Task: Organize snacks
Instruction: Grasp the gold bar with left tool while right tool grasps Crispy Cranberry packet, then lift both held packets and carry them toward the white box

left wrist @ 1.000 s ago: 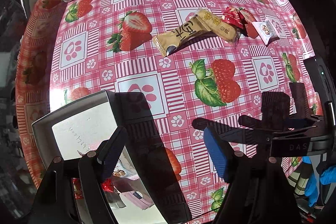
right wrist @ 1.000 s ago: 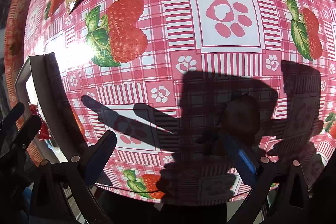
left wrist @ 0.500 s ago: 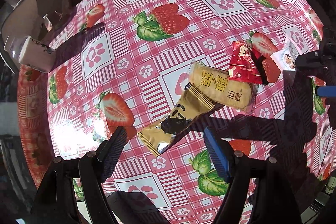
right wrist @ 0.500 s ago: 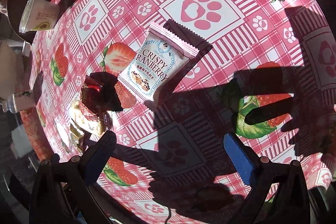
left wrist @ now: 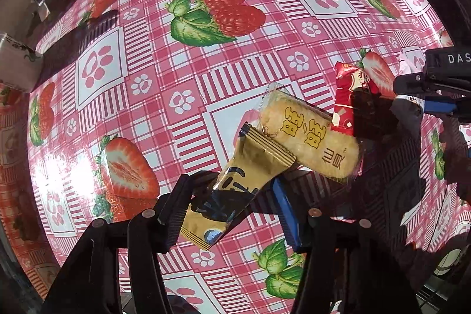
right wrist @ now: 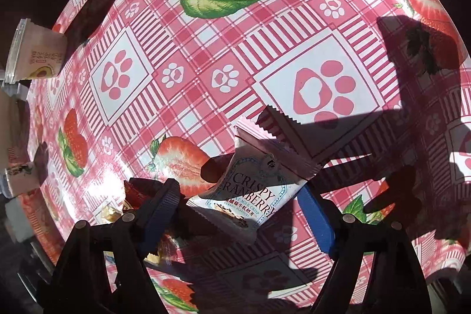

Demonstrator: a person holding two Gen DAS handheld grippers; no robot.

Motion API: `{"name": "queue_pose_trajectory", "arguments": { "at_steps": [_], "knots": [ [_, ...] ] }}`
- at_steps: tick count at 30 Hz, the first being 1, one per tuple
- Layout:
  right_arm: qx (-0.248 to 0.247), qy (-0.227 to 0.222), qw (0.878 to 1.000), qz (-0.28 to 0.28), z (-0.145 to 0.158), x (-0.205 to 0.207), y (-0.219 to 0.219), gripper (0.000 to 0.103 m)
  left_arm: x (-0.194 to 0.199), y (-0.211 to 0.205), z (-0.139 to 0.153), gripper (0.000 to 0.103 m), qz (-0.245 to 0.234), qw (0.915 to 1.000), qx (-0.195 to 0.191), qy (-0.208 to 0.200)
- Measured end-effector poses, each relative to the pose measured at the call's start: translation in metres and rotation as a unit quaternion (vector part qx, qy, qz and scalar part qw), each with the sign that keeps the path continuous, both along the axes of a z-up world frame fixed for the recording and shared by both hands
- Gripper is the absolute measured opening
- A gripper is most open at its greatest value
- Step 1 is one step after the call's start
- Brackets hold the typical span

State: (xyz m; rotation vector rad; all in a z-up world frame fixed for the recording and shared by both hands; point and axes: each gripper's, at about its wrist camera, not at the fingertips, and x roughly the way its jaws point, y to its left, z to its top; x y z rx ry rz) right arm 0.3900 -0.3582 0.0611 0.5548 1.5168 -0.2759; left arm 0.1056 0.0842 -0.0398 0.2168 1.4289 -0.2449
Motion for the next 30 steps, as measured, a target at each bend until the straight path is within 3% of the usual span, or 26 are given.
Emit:
{"name": "queue_pose_trajectory", "arguments": {
  "at_steps": [2,4,10,17,18,20,22,23,24,25,30],
  "knots": [
    [-0.016,0.000,0.999,0.029,0.003,0.005,0.020,0.049,0.000,0.000,0.000,0.037,-0.002,1.0000,0.002,-0.002],
    [-0.015,0.000,0.999,0.045,0.002,0.004,0.031,0.043,-0.004,0.001,0.000,0.025,0.003,1.0000,0.000,0.004],
    [0.011,0.001,0.993,0.115,-0.004,-0.036,0.045,0.042,-0.056,0.017,-0.002,0.025,0.064,0.9968,-0.034,0.035],
    [-0.019,0.030,0.968,0.249,-0.013,-0.123,0.087,0.042,-0.145,0.030,-0.007,0.026,0.097,0.9921,-0.045,0.066],
    [-0.013,0.040,0.967,0.250,-0.017,-0.139,0.089,0.042,-0.153,0.033,-0.008,0.027,0.103,0.9910,-0.044,0.074],
    [-0.008,0.053,0.967,0.250,-0.020,-0.169,0.092,0.043,-0.166,0.042,-0.009,0.041,0.116,0.9884,-0.047,0.086],
    [-0.003,0.065,0.967,0.246,-0.024,-0.192,0.091,0.046,-0.172,0.051,-0.007,0.068,0.123,0.9877,-0.047,0.085],
    [0.000,0.071,0.969,0.237,-0.025,-0.201,0.088,0.058,-0.174,0.055,-0.004,0.072,0.123,0.9884,-0.043,0.078],
    [0.002,0.073,0.972,0.223,-0.026,-0.208,0.085,0.083,-0.174,0.058,-0.001,0.074,0.120,0.9893,-0.040,0.072],
    [0.003,0.070,0.975,0.210,-0.026,-0.214,0.081,0.092,-0.174,0.061,0.001,0.075,0.116,0.9902,-0.036,0.069],
    [0.001,0.065,0.982,0.180,-0.029,-0.238,0.060,0.094,-0.162,0.057,-0.001,0.078,0.100,0.9919,-0.016,0.076]
  ]
}}
